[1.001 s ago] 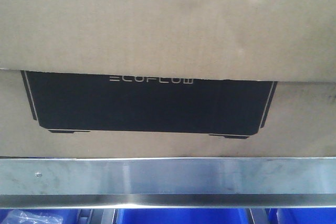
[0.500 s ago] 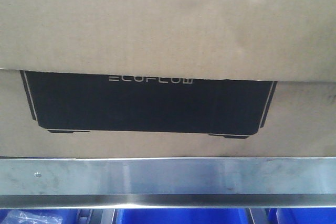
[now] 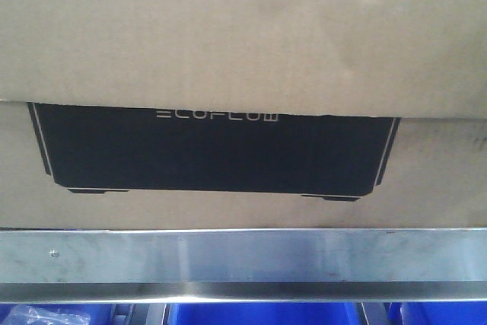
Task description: Grab box from left shelf to table start
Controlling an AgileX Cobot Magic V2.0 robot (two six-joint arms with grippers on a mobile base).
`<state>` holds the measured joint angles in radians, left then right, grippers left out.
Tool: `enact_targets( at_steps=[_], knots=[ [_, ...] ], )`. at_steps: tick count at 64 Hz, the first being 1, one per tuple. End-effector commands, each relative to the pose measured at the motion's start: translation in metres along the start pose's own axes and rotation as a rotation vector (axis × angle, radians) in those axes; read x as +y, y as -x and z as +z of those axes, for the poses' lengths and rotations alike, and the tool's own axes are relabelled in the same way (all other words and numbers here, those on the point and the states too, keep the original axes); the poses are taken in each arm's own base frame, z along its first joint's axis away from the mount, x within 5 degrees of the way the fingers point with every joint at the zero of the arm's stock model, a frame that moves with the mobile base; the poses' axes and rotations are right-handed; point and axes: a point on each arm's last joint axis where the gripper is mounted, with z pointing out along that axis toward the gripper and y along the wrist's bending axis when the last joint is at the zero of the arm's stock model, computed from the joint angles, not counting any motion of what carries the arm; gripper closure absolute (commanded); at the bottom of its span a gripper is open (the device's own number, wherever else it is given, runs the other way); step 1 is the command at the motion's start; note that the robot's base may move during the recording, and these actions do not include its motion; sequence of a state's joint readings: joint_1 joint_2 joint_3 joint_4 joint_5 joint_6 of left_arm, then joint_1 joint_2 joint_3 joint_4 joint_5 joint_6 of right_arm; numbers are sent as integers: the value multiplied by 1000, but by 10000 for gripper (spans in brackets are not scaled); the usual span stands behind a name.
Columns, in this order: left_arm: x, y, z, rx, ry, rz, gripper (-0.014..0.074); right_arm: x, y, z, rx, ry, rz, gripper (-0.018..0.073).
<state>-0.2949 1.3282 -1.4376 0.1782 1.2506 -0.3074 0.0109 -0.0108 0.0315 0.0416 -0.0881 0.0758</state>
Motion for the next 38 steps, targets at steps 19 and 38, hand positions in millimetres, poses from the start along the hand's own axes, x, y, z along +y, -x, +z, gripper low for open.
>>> enact_targets(
  at_steps=[19, 38],
  knots=[
    [5, 1, -17, -55, 2, -20, 610, 1, 9, -1, -89, 5, -12, 534],
    [5, 1, -17, -55, 1, -21, 610, 1, 9, -1, -89, 5, -12, 534]
  ],
)
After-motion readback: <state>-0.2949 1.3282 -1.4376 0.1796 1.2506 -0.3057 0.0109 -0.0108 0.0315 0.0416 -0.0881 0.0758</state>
